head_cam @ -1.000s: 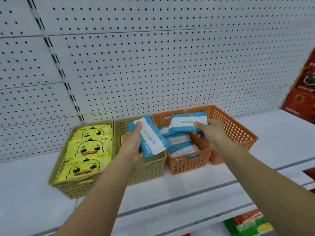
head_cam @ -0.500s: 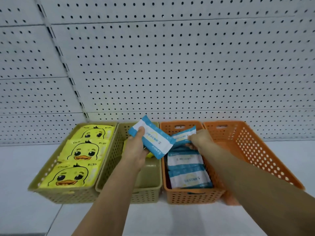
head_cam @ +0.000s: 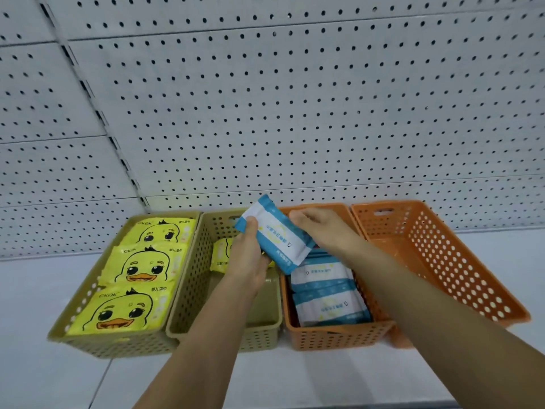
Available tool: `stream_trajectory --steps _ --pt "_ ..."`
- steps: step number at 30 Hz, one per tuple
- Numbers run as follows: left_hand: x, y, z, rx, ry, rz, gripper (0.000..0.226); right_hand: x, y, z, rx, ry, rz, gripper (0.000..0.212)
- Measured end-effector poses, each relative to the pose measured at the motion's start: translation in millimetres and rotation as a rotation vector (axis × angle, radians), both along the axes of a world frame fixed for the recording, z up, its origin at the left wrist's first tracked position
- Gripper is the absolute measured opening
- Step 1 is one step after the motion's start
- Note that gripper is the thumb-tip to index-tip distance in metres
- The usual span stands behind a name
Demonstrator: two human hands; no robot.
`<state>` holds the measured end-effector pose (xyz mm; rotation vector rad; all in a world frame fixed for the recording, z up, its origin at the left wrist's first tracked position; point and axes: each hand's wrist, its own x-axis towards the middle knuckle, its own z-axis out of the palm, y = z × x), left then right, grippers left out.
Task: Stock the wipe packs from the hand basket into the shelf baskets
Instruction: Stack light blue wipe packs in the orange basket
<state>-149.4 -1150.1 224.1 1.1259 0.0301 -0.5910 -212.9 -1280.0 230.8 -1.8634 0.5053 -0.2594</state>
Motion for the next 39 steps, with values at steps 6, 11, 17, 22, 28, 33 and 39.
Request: stream_trajectory --steps 6,11,17,22,28,33,39 --pt "-12 9 -12 0.473 -0.536 -0.17 0.024 -15 -15 -10 0.027 -0.001 -0.08 0.005" --pt "-22 29 -38 1.045 -0.95 -0.412 0.067 -29 -40 -25 -0.398 0.224 -0.06 0.008" --pt "-30 31 -43 1.067 -0.956 -0.444 0.064 -21 -36 -50 -0.895 0.424 0.067 0.022" --pt "-29 30 -49 1.057 -0.98 -0.416 0.057 -26 -28 -70 -0.947 0.412 0.115 0.04" --pt "-25 28 -57 1.033 -1.025 -0.426 0.043 -39 -19 -62 -0.681 0.509 0.215 0.055" --pt "-21 27 -61 1.019 -1.056 -0.444 0.051 -54 11 -60 -0.752 0.572 0.143 0.043" --pt "-21 27 -61 1.013 -1.033 -0.479 0.052 -63 24 -55 -0.659 0.691 0.147 0.026"
